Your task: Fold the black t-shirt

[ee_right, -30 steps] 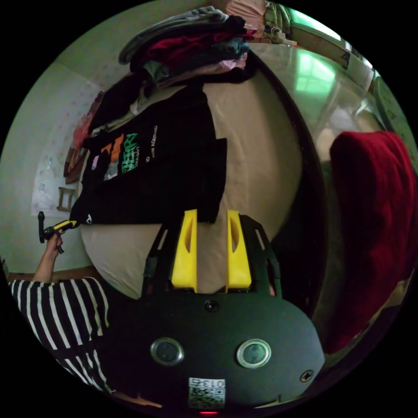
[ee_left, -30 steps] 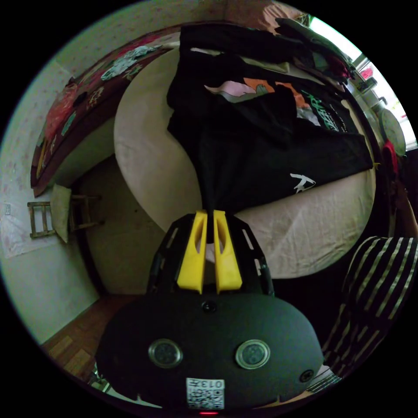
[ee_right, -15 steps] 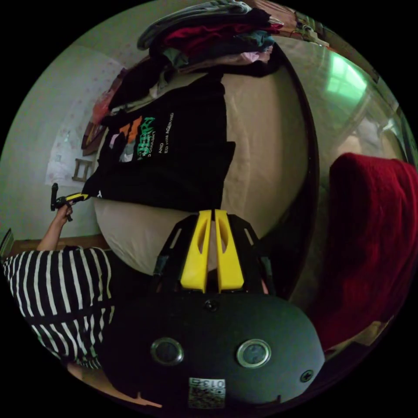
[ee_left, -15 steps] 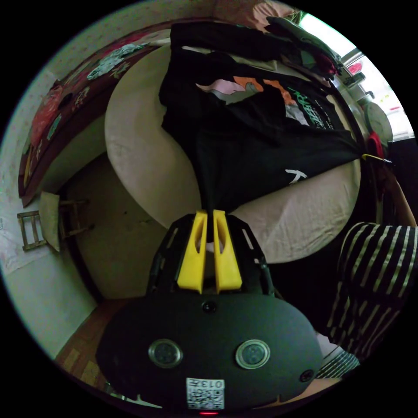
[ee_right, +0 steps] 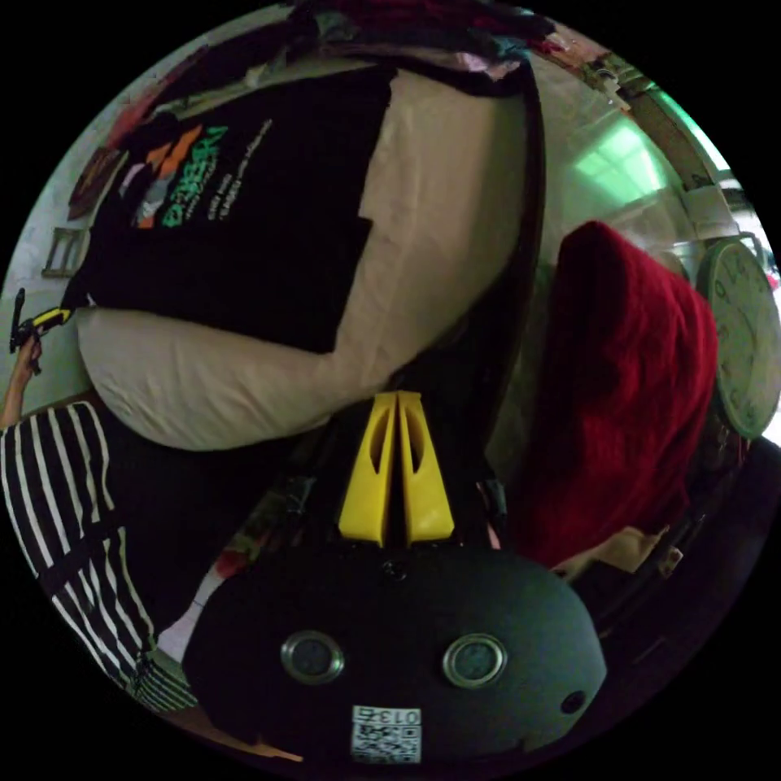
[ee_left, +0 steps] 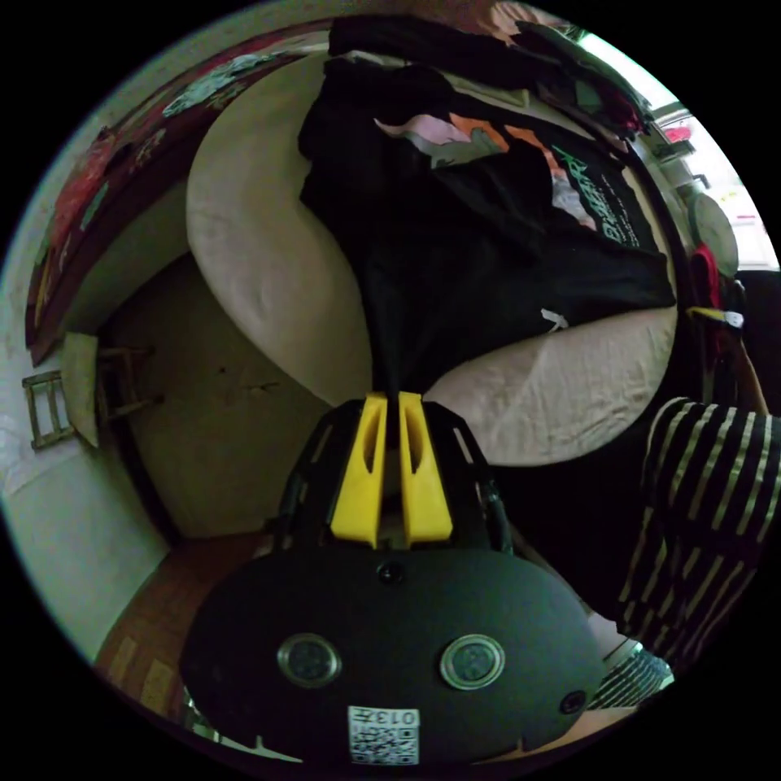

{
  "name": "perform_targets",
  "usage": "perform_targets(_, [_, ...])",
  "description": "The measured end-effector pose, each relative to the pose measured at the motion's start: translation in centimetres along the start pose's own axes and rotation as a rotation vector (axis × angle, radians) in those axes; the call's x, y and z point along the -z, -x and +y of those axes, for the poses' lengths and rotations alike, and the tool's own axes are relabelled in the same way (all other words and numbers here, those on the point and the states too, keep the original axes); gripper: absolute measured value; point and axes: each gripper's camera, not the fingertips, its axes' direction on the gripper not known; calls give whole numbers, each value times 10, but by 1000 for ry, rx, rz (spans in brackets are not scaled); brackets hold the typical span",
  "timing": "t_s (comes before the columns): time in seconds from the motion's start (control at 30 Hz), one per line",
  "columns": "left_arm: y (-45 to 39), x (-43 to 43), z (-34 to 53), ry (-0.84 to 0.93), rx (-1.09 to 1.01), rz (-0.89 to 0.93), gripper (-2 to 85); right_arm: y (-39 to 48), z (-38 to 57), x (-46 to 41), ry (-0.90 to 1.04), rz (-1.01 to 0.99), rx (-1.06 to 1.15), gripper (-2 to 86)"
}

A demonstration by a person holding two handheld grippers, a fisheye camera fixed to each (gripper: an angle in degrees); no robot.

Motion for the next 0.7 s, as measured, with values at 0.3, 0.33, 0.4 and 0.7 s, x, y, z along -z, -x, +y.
perform_targets(0.3, [-39,23,3,-190,-53,-179,5,76,-38,30,-299,-4,88,11])
perform_targets(0.33, [-57,17,-8,-168,-103,-221,3,82,-43,30,-300,4,106,10])
perform_targets(0.4, [-76,6,-22,-157,-143,-264,0,104,-68,27,-284,43,158,7])
perform_targets(0.7, [-54,-10,-17,-109,-31,-251,-3,133,-124,46,-244,85,189,0])
